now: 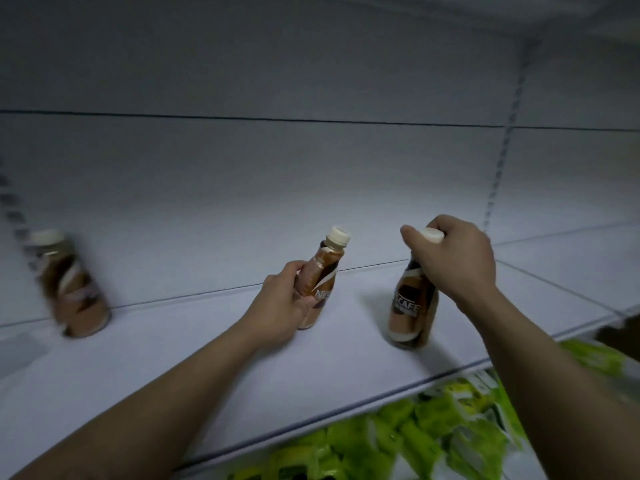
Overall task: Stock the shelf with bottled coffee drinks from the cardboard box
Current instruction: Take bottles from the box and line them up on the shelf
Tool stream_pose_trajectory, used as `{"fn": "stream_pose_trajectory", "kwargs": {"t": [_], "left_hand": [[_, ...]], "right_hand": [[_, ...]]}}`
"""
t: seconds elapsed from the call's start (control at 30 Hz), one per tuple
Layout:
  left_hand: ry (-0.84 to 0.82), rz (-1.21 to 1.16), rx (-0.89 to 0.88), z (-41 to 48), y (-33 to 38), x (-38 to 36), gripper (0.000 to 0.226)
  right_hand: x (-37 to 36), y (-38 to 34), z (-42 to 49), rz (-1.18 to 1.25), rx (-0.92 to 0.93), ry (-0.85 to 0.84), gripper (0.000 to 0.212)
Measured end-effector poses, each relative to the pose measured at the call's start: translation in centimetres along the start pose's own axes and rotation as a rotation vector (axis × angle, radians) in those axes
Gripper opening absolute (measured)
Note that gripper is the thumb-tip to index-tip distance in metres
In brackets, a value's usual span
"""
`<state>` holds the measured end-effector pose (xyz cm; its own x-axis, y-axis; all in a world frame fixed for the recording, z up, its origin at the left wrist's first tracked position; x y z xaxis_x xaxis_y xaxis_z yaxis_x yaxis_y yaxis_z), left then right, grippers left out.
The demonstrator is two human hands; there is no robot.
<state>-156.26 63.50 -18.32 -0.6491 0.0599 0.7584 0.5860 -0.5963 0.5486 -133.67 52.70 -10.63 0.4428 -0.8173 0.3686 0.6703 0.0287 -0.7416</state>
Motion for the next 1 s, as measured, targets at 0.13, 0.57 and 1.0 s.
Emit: {"fn": "stream_pose_trajectory", "kwargs": {"t": [0.13, 0.57, 1.0], "left_hand": [[0.023, -0.001, 0.087, -2.1, -3.5, 3.8, 0.049], [0.144, -0.003, 0.206, -5.1, -13.8, 10.9, 0.049], [0.338, 0.005, 0.156, -2.9, -13.1, 13.7, 0.052]], "right_hand": [[-5.7, -3.4, -1.1, 0.014, 0.091, -0.129, 0.035], [-18.1, -11.4, -4.6, -0.031, 0.202, -0.215, 0.037], [-22.5, -12.7, -7.4, 0.106, 0.199, 0.024, 0.046]]}}
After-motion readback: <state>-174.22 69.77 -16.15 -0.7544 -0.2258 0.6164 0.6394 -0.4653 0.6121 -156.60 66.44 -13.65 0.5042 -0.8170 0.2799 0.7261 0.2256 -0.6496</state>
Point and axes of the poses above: each hand's wrist, its own z-axis towards the middle knuckle, its own x-axis out of the back of the hand, y = z × x, the point moved 3 cm from there along z, towards the middle knuckle, and after that the axes turned 10 degrees about z, right-handed, at the moved point
